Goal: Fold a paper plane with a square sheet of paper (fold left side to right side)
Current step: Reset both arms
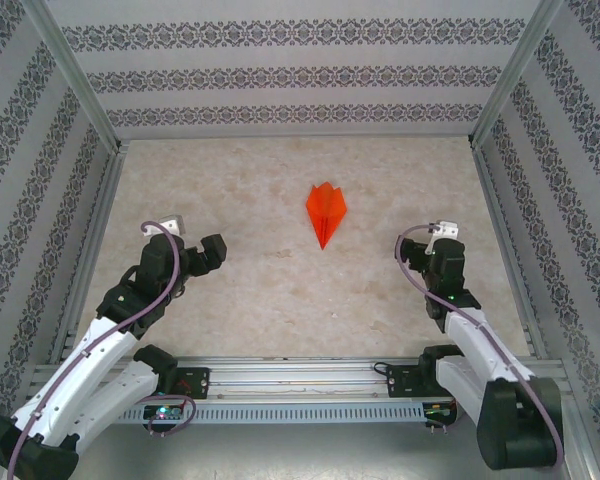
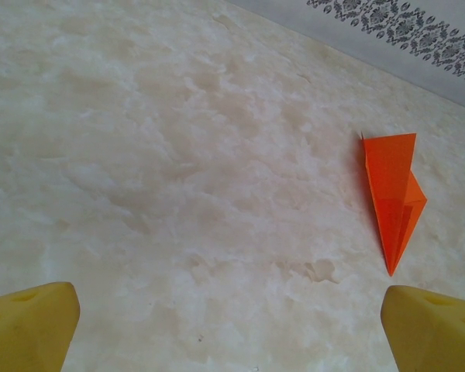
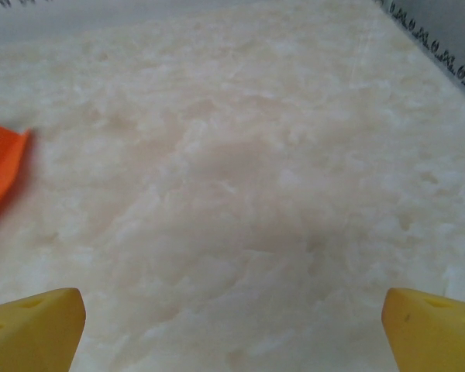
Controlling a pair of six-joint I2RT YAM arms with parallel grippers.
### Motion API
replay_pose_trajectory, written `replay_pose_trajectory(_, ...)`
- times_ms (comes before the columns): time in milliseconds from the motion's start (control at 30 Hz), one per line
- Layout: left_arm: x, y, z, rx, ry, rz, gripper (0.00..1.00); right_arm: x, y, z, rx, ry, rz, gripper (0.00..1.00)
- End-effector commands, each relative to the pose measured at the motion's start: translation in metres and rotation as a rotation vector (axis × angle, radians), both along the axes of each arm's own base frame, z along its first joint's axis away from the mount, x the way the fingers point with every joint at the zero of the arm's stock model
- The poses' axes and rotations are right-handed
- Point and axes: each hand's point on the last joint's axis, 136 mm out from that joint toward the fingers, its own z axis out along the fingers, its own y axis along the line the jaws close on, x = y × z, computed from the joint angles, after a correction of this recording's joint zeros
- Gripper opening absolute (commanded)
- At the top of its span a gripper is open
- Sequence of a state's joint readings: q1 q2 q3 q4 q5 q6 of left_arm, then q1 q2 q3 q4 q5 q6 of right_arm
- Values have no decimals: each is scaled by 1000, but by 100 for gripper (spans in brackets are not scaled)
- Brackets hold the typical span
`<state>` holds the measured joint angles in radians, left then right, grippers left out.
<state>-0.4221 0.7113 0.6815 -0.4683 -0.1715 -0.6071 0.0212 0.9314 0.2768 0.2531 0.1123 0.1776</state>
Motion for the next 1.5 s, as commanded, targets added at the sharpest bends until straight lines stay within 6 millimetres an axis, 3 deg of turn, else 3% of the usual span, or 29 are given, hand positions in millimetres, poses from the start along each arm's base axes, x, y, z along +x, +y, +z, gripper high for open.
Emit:
replay_pose_trajectory(0, 1, 11, 6, 62, 7, 22, 100, 14, -10, 9, -37, -101, -23, 98)
replay_pose_trajectory(467, 2, 14, 5, 87, 15, 26, 100, 58, 4, 22, -33, -226, 103, 98)
replay_pose_trajectory(800, 4, 18, 6, 119, 25, 32, 100, 74, 9, 0, -24, -264, 154, 98)
replay_pose_trajectory(1000, 6, 27, 1, 170, 33, 51, 100, 80, 6, -10, -43, -182, 115, 98)
replay_pose_trajectory(1233, 25, 47, -10, 335, -23, 68, 100, 80, 7, -11, -61, -175, 110, 98)
replay_pose_trajectory(1467, 47, 83, -30, 483, -156, 192, 100, 80, 8, -11, -69, -173, 112, 98)
